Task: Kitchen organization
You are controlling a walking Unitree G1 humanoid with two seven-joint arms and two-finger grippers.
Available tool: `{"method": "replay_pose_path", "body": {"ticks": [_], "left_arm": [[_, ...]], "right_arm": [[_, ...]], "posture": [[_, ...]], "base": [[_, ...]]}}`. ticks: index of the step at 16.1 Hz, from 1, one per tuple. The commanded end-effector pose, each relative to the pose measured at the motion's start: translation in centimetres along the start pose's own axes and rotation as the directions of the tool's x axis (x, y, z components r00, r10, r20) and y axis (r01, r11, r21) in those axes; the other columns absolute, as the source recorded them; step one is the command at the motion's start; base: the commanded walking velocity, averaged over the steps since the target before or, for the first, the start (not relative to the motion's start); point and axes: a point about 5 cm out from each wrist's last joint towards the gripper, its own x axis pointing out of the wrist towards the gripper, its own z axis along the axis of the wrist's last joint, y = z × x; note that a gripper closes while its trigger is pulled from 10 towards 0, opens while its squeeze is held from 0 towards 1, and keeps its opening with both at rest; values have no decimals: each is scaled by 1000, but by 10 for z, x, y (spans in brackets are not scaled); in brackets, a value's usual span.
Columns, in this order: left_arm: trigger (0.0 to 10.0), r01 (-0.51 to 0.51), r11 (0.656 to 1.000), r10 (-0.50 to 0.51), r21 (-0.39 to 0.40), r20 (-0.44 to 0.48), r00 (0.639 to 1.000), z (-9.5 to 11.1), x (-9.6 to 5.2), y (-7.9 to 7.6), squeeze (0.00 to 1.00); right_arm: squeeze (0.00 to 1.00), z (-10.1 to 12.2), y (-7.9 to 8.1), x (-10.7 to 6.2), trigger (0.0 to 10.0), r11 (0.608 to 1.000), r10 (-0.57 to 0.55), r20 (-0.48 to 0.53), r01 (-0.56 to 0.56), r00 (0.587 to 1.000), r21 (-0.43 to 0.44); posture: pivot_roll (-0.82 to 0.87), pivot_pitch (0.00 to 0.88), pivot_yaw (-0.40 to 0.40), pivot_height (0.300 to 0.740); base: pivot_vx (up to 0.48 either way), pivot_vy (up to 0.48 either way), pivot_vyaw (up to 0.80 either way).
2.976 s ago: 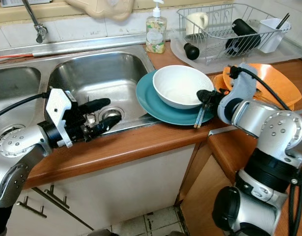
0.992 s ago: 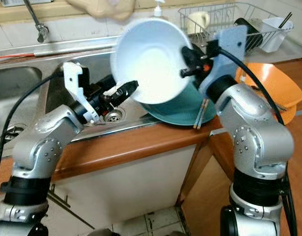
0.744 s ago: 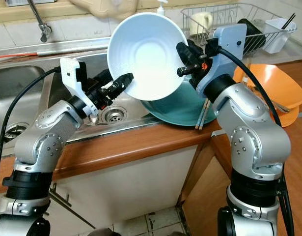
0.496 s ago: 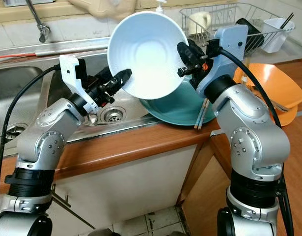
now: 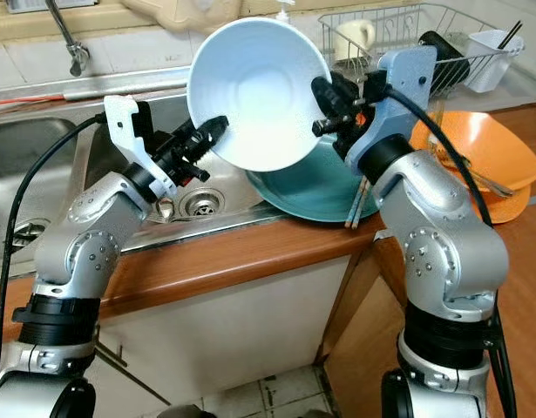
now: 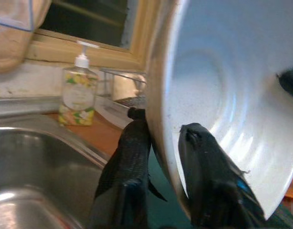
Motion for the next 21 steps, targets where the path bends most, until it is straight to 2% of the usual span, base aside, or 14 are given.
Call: {"method": "replay_pose_path", "body": {"ticks": [1, 8, 9, 14, 15, 20, 21], "left_arm": [[0, -119, 993, 119, 16, -27, 992, -3, -7, 20, 0], [0, -148, 988, 149, 48, -30, 988, -5, -4, 19, 0], [0, -162, 985, 163, 56, -28, 986, -6, -5, 21, 0], [0, -237, 968, 235, 82, 32, 972, 3, -13, 25, 0], [0, -253, 963, 249, 96, 53, 967, 8, -16, 26, 0], [0, -284, 952, 275, 113, 89, 957, 14, -21, 27, 0], [0, -323, 938, 312, 122, 104, 944, 17, -24, 31, 0]], "right_arm": [[0, 16, 10, -4, 0, 998, 56, 91, -55, 994, -19], [0, 11, 15, -5, 0, 999, 50, 80, -48, 996, -21], [0, 9, 16, -4, 10000, 999, 39, 73, -37, 997, -36], [0, -1, 21, -4, 10000, 998, 34, 41, -32, 999, -46], [1000, -2, 23, -2, 10000, 999, 41, 42, -40, 998, -27], [1000, -3, 27, -1, 10000, 998, 60, 41, -58, 997, -37], [0, -4, 29, -2, 10000, 995, 84, 25, -82, 996, -56]], "posture": [[-105, 0, 92, 740], [-102, 0, 103, 740], [-103, 0, 107, 740], [-77, 0, 73, 740], [-69, 0, 67, 740], [-71, 0, 58, 740], [-79, 0, 53, 740]], "base": [[0, 0, 0], [0, 0, 0], [0, 0, 0], [0, 0, 0], [0, 0, 0], [0, 0, 0], [0, 0, 0]]}}
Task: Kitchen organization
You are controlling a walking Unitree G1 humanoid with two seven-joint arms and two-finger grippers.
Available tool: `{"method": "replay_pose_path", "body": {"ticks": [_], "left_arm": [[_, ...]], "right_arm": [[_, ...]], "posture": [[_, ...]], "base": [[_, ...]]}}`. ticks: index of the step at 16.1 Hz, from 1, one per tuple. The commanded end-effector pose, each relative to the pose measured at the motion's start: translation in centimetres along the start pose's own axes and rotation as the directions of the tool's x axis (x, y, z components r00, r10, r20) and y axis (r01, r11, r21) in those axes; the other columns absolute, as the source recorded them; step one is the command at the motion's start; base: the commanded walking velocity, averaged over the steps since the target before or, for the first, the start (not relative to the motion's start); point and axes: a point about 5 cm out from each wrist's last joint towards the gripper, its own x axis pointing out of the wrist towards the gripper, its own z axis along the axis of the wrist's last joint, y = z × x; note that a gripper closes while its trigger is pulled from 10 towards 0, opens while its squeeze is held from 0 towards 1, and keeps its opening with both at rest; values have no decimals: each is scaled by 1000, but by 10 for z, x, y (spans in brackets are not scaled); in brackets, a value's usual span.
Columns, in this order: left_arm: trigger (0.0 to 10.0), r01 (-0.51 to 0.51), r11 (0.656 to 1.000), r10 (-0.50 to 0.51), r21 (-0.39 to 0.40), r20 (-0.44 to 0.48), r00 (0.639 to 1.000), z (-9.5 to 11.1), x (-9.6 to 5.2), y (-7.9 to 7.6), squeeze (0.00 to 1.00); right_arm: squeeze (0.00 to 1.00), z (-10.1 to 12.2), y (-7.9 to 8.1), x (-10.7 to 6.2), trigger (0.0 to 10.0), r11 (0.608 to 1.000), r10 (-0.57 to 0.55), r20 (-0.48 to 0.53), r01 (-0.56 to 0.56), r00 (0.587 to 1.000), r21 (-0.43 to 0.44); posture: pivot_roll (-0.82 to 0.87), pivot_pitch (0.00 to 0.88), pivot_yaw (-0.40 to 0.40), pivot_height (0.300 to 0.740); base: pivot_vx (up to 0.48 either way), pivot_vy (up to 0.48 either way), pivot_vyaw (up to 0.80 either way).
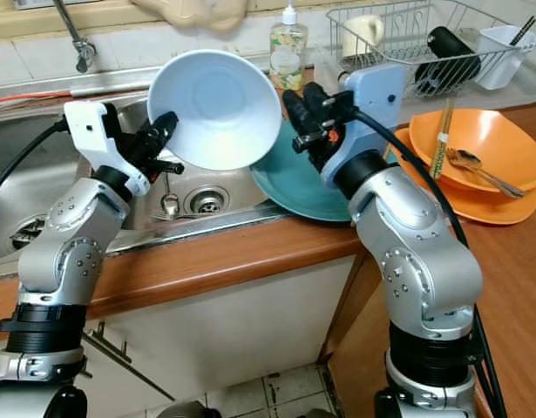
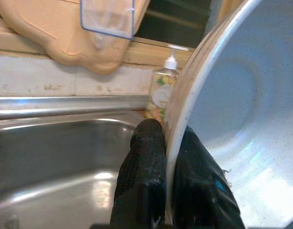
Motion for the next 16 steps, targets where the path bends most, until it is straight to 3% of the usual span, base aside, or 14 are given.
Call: {"method": "replay_pose_path", "body": {"ticks": [1, 2, 3, 5, 8, 9, 10, 11, 12, 16], "left_arm": [[0, -76, 995, 73, 57, 56, 996, 14, -1, 12, 0], [0, -111, 991, 108, 80, 46, 993, 13, -1, 18, 0], [0, -187, 968, 189, 168, 1, 982, 7, -2, 32, 0], [0, -233, 932, 263, 276, -78, 962, -5, -4, 47, 0], [0, -190, 913, 289, 362, -242, 926, -31, -3, 55, 0], [1255, -167, 913, 282, 373, -279, 918, -37, -2, 55, 0], [4353, -115, 909, 269, 400, -354, 896, -50, -2, 54, 0], [8627, -96, 905, 272, 415, -390, 879, -59, -1, 54, 0], [10000, -69, 899, 269, 433, -419, 867, -65, 2, 53, 0], [10000, 49, 880, 226, 472, -507, 832, -77, 9, 50, 0]], "right_arm": [[0, 3, 5, -2, 10000, 999, 45, -12, -45, 999, -31], [0, 2, 6, -3, 10000, 997, 60, -29, -61, 998, -43], [0, -6, 9, -6, 10000, 989, 104, -111, -114, 988, -92], [0, -16, 13, -10, 10000, 977, 149, -193, -175, 970, -125], [0, -25, 20, -20, 10000, 951, 249, -283, -290, 926, -111], [0, -26, 20, -21, 10000, 947, 259, -295, -302, 920, -110], [0, -29, 21, -23, 10000, 940, 275, -320, -324, 907, -110], [0, -31, 21, -24, 10000, 935, 282, -334, -335, 900, -113], [0, -32, 22, -24, 10000, 932, 287, -342, -343, 895, -117], [0, -35, 25, -28, 10000, 915, 321, -378, -388, 868, -114]], "posture": [[-79, 0, 53, 740], [-84, 0, 51, 740], [-91, 0, 52, 740], [-93, 0, 51, 740], [-103, 0, 52, 740], [-103, 0, 52, 740], [-104, 0, 52, 740], [-104, 0, 52, 740], [-106, 0, 53, 740], [-117, 0, 58, 740]], "base": [[0, 0, 0], [0, 0, 0], [0, 0, 0], [0, 0, 0], [0, 0, 0], [0, 0, 0], [0, 0, 0], [0, 0, 0], [0, 0, 0], [0, 0, 0]]}}
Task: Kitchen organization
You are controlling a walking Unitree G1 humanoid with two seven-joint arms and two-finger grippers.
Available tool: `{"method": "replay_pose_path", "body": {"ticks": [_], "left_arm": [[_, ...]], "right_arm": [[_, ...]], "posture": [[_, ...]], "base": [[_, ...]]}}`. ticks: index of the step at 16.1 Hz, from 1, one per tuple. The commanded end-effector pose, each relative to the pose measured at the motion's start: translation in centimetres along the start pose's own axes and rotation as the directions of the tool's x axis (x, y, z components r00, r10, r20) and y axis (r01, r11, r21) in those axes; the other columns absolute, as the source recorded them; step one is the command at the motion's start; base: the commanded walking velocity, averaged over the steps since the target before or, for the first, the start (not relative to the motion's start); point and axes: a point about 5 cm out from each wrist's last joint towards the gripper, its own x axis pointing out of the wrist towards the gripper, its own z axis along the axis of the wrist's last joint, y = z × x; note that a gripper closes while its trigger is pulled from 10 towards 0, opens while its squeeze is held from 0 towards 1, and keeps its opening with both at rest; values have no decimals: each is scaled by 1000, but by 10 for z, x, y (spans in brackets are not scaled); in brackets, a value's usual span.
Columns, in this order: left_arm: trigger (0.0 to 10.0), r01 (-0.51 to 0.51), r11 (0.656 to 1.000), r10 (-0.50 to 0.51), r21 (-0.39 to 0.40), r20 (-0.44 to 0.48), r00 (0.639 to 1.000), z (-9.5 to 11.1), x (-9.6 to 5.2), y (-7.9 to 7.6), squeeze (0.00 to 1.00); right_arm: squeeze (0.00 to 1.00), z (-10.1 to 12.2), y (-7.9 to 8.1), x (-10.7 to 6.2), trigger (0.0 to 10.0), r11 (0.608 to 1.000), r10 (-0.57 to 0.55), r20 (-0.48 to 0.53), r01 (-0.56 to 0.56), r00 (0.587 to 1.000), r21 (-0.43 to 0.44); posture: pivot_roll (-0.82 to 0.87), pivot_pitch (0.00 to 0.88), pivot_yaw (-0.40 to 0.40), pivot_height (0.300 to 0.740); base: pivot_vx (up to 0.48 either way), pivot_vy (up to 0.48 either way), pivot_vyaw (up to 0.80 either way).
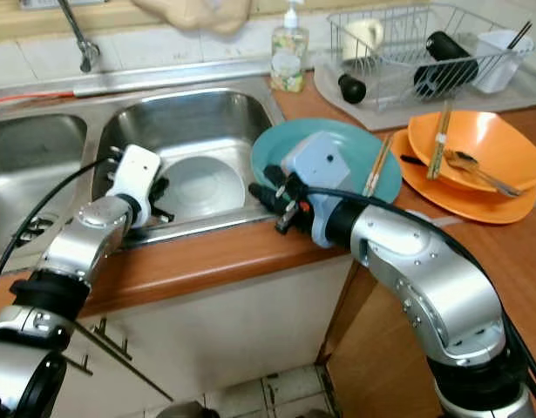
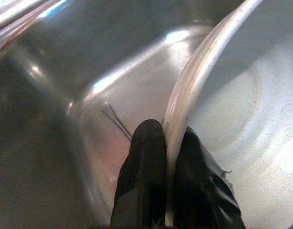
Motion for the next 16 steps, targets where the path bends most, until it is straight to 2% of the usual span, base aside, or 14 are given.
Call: {"method": "replay_pose_path", "body": {"ticks": [1, 2, 3, 4, 5, 10, 13, 14, 16], "left_arm": [[10000, 9, 1000, -9, 23, -7, 1000, 1, 2, 1, 0], [10000, 17, 1000, -17, 25, -14, 1000, 1, 4, 1, 0], [10000, 27, 999, -27, 23, -18, 999, 1, 5, 1, 106], [10000, 33, 999, -33, 16, -19, 999, 1, 5, 1, 616], [10000, 47, 999, -46, 12, -20, 999, 1, 7, 1, 1000], [10000, 67, 998, -67, 20, -19, 998, 1, 9, 0, 1000], [10000, 31, 999, -27, -43, 74, 997, 7, 6, 5, 1000], [10000, 13, 999, -6, -42, 148, 989, 13, 4, 7, 1000], [10000, 86, 991, -58, -99, 255, 965, 20, -5, 5, 1000]], "right_arm": [[0, 1, 5, -1, 10000, 1000, 25, -1, -26, 1000, -14], [0, 1, 5, -1, 10000, 1000, 23, -2, -23, 1000, -15], [0, 1, 4, -1, 10000, 1000, 14, -3, -14, 1000, -14], [0, 0, 3, -1, 10000, 1000, 3, -4, -3, 1000, -13], [0, 0, 0, 0, 10000, 1000, -14, -8, 14, 1000, -13], [0, 1, -6, 0, 10000, 999, -53, -14, 53, 998, -4], [0, -1, -17, -1, 10000, 987, -161, -32, 161, 986, 19], [1000, -2, -24, -2, 10000, 976, -216, -36, 217, 976, 26], [1000, -4, -37, -5, 10000, 941, -325, -60, 329, 944, 74]], "posture": [[-119, 0, 57, 740], [-119, 0, 56, 740], [-120, 0, 57, 740], [-120, 0, 56, 740], [-122, 0, 56, 740], [-124, 0, 53, 740], [-129, 0, 56, 740], [-129, 0, 56, 740], [-129, 0, 55, 740]], "base": [[0, 0, 0], [0, 0, 0], [0, 0, 0], [0, 0, 0], [0, 0, 0], [0, 0, 0], [0, 0, 0], [0, 0, 0], [0, 0, 0]]}}
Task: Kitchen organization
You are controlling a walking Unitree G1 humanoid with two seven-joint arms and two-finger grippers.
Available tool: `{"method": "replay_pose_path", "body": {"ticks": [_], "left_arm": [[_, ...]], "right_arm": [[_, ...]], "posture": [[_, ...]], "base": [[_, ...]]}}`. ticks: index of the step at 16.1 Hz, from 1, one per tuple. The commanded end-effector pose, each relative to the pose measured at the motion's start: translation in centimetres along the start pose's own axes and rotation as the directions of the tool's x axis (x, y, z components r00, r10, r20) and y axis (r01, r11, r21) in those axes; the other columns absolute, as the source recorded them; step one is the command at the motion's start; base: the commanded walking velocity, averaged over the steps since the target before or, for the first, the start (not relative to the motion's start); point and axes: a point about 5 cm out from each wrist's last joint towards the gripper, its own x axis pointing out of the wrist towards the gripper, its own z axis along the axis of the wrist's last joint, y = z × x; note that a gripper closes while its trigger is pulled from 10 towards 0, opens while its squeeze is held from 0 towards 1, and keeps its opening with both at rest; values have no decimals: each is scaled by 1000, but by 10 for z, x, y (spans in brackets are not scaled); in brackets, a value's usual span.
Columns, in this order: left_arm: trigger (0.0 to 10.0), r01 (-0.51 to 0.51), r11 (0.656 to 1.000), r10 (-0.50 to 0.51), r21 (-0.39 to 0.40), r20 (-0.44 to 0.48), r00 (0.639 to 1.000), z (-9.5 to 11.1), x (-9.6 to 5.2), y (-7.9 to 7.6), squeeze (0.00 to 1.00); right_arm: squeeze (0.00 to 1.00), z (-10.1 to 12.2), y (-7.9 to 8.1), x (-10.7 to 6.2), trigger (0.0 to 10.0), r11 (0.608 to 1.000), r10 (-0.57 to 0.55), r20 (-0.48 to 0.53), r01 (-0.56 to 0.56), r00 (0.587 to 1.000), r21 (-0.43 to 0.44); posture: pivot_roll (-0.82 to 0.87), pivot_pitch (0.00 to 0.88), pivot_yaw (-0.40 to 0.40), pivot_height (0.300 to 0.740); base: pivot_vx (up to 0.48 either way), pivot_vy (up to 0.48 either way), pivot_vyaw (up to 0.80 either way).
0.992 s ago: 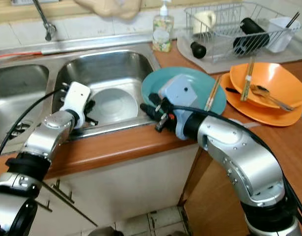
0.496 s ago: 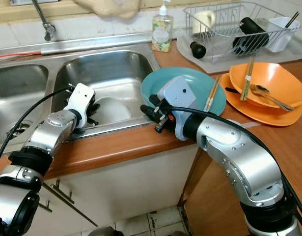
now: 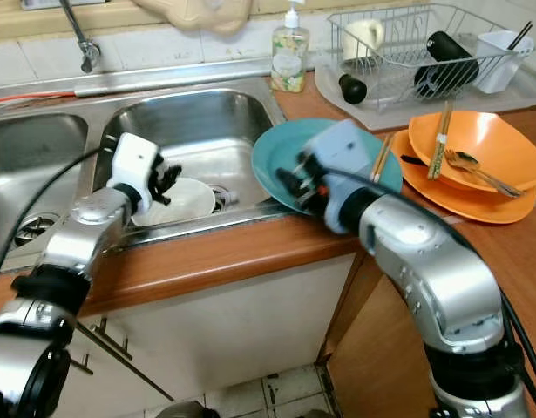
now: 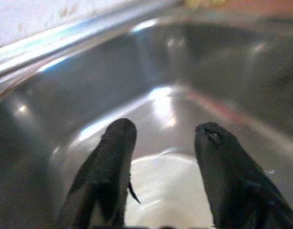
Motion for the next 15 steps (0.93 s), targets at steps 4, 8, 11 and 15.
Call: {"method": "replay_pose_path", "body": {"ticks": [4, 8, 11, 15], "left_arm": [[10000, 11, 997, 0, -70, 161, 987, 12, -18, 4, 1000], [10000, 216, 975, -191, -60, 283, 940, 33, -52, -11, 1000], [10000, 386, 923, -365, -16, 287, 886, 42, -71, -25, 0], [10000, 505, 863, -493, 7, 224, 841, 40, -85, -38, 0]], "right_arm": [[1000, 5, -19, 2, 10000, 980, -196, -24, 197, 980, 30], [1000, 0, -32, 5, 10000, 936, -330, -162, 344, 930, 70], [0, -13, -41, 11, 10000, 889, -425, -276, 455, 862, 53], [0, -24, -48, 21, 10000, 854, -467, -385, 518, 796, 35]], "posture": [[-127, 0, 56, 740], [-106, 0, 47, 740], [-90, 0, 38, 740], [-82, 0, 37, 740]], "base": [[0, 0, 0], [0, 0, 0], [0, 0, 0], [0, 0, 0]]}}
